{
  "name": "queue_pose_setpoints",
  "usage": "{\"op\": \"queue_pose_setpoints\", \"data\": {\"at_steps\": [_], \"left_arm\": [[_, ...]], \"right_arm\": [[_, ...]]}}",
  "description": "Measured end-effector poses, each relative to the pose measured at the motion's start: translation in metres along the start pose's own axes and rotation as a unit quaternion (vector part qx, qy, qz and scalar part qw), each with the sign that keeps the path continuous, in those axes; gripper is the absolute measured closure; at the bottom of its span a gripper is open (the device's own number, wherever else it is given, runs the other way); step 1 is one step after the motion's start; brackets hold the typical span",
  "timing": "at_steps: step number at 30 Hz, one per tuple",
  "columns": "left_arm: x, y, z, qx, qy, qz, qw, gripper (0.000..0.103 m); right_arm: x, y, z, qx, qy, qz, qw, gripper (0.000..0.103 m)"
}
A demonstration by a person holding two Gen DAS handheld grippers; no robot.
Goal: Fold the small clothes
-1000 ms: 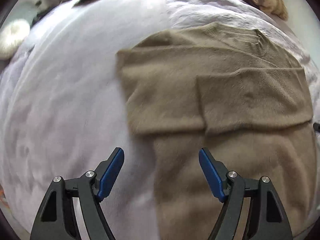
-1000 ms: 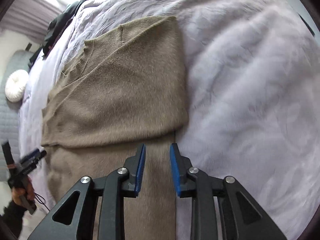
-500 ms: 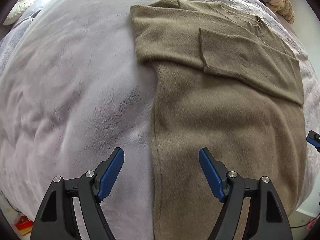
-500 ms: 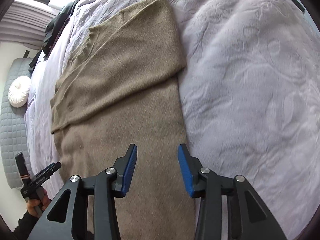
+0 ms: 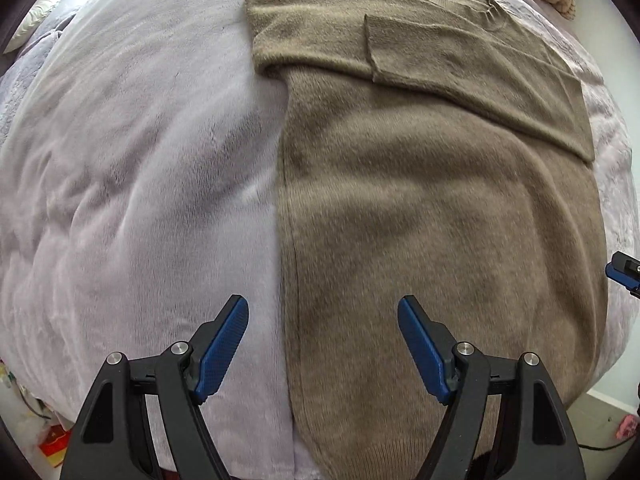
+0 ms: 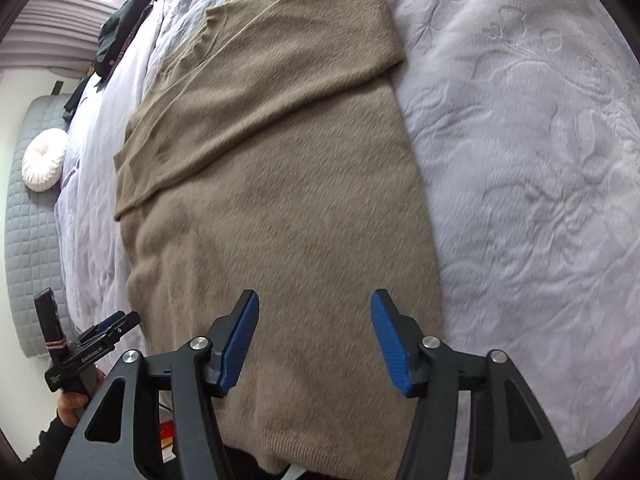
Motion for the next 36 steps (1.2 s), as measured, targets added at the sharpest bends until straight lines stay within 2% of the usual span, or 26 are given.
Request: {"op": "queue_pose_setpoints", "data": {"at_steps": [4, 9, 10, 11, 12, 16, 18, 19, 25, 30, 36], "left_arm": [[0.008, 0.014, 0.025, -0.005, -0.001, 0.004, 1.0, 0.025], [-0.002, 0.021, 0.035, -0.013, 0.005, -0.001, 0.9999, 0.025], [-0.002, 0.021, 0.032, -0.012, 0.006, -0.002, 0.9999, 0.021], [-0.003, 0.022, 0.033, -0.011, 0.005, -0.008, 0.9999, 0.005], [-0.005, 0.024, 0.034, -0.007, 0.005, -0.014, 0.9999, 0.0], [-0.007, 0.028, 0.03, 0.003, -0.008, -0.021, 0.9997, 0.0], [-0.003, 0.028, 0.029, 0.002, -0.014, -0.023, 0.9996, 0.0], [-0.001, 0.028, 0.03, 0.001, -0.015, -0.023, 0.9996, 0.0], [0.007, 0.021, 0.031, 0.004, -0.021, -0.04, 0.999, 0.0], [0.003, 0.016, 0.039, -0.008, -0.021, -0.039, 0.999, 0.0], [-0.002, 0.005, 0.06, -0.043, -0.039, -0.015, 0.9982, 0.0]], "right_arm": [[-0.006, 0.001, 0.01, -0.005, -0.001, -0.006, 1.0, 0.041], [-0.011, 0.001, 0.019, -0.011, -0.001, -0.012, 1.0, 0.039], [-0.011, 0.001, 0.021, -0.012, -0.003, -0.013, 1.0, 0.039], [-0.011, 0.001, 0.022, -0.012, -0.005, -0.014, 1.0, 0.039], [-0.011, 0.001, 0.022, -0.01, -0.009, -0.015, 1.0, 0.039], [-0.009, 0.002, 0.025, -0.01, -0.018, -0.02, 1.0, 0.039], [-0.007, 0.002, 0.027, -0.011, -0.024, -0.024, 0.999, 0.032], [-0.006, 0.001, 0.028, -0.012, -0.026, -0.025, 0.999, 0.024], [0.0, 0.004, 0.035, -0.017, -0.031, -0.025, 0.999, 0.024], [0.006, 0.006, 0.044, -0.024, -0.031, -0.022, 0.999, 0.024], [0.017, 0.008, 0.058, -0.033, -0.039, -0.027, 0.998, 0.024]]}}
Point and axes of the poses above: each gripper's, at about its wrist camera, not at the fingertips, and y roughly against the way its jaws point, x to its right, z to its underside, the point moved 6 cm from there along -y, roughly the way its jaws point, and after that the axes turned 14 degrees about y, right-handed, at the moved point
